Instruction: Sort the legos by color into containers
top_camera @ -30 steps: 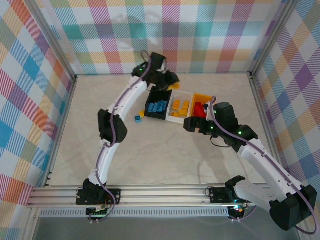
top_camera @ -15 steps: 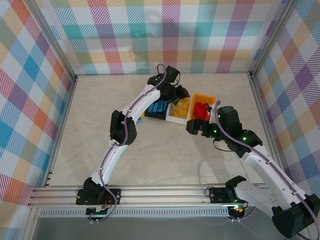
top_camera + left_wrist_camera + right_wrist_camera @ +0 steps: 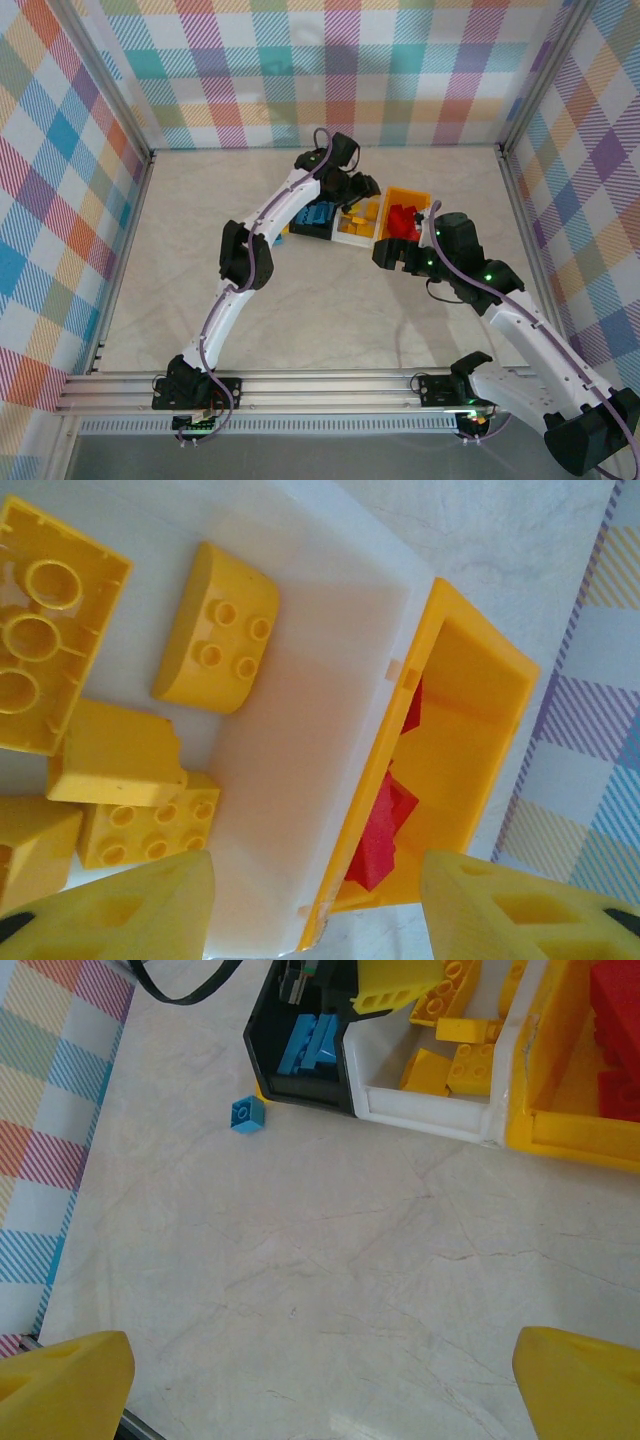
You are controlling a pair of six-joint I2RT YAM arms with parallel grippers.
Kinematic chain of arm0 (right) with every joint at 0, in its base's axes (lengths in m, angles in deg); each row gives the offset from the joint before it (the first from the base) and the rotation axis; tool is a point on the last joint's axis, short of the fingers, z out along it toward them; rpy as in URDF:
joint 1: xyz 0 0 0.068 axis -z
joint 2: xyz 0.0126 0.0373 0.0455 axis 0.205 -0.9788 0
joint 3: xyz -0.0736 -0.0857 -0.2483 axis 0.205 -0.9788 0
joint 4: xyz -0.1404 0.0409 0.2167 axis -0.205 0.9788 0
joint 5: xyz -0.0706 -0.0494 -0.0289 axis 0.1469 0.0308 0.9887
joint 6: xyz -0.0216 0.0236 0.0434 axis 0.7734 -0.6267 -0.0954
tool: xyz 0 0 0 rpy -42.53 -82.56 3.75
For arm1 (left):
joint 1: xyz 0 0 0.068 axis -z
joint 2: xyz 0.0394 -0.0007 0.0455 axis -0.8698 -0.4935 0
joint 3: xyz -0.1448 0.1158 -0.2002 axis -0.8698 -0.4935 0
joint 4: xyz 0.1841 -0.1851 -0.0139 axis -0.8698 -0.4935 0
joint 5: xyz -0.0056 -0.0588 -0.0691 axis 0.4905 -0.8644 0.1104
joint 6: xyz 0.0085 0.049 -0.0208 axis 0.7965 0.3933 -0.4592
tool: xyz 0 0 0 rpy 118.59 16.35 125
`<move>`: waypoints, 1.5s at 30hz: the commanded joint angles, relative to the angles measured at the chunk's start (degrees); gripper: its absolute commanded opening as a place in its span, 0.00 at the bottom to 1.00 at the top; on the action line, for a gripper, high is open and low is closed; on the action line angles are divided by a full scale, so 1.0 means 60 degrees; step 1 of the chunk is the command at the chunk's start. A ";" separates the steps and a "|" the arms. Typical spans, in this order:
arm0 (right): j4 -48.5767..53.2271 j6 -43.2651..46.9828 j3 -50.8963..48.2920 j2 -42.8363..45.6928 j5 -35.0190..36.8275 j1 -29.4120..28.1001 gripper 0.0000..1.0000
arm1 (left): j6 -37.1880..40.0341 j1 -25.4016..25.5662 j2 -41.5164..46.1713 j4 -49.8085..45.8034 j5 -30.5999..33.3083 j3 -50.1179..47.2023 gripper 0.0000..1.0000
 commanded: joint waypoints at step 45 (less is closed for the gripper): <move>0.0135 0.0370 0.1986 -0.3064 -0.1294 -0.0256 0.96 | 0.4824 -0.2319 0.4896 0.2197 0.4224 -1.0435 0.57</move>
